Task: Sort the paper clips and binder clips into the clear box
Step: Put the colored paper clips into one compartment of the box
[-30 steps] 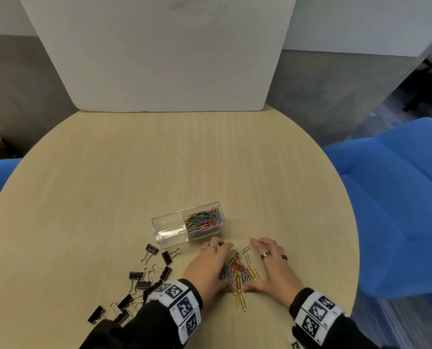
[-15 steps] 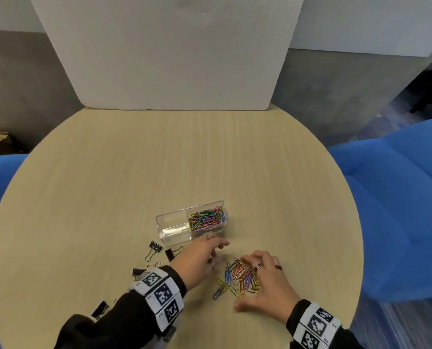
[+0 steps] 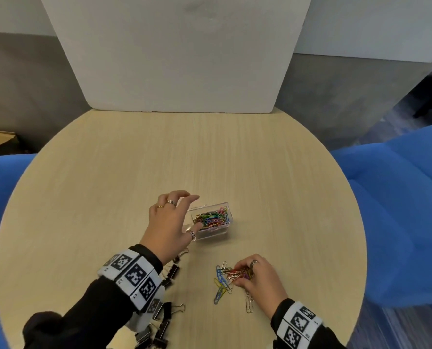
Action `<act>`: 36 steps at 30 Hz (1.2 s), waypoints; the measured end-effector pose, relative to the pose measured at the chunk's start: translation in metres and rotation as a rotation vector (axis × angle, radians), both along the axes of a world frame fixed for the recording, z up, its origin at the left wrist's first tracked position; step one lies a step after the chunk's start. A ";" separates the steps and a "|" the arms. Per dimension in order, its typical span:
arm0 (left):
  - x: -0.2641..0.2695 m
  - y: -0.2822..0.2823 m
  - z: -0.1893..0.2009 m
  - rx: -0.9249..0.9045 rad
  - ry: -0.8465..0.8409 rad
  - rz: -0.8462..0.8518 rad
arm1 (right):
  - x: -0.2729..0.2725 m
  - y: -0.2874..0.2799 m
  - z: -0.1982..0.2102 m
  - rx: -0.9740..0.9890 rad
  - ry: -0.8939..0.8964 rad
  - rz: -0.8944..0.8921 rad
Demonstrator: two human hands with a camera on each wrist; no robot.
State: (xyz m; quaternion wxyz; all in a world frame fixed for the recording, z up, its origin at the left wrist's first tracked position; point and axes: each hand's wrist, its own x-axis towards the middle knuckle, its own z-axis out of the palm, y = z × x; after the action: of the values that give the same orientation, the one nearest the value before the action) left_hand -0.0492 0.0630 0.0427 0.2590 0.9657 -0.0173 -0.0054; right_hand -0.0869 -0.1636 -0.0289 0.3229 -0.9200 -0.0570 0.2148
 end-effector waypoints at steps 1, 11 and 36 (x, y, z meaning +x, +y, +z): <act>0.000 -0.001 -0.001 0.024 0.051 -0.002 | 0.001 0.001 0.000 -0.003 0.006 -0.002; 0.008 -0.002 -0.023 0.064 0.271 -0.057 | 0.018 0.003 0.018 -0.040 0.161 0.067; 0.006 -0.003 -0.028 0.094 0.230 -0.051 | 0.080 0.043 0.048 0.034 -0.686 0.289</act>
State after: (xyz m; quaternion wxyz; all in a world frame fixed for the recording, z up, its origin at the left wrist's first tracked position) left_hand -0.0427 0.0600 0.0143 0.2134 0.9691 -0.0118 -0.1233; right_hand -0.0074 -0.1204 0.0186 0.2667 -0.9153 -0.2950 -0.0638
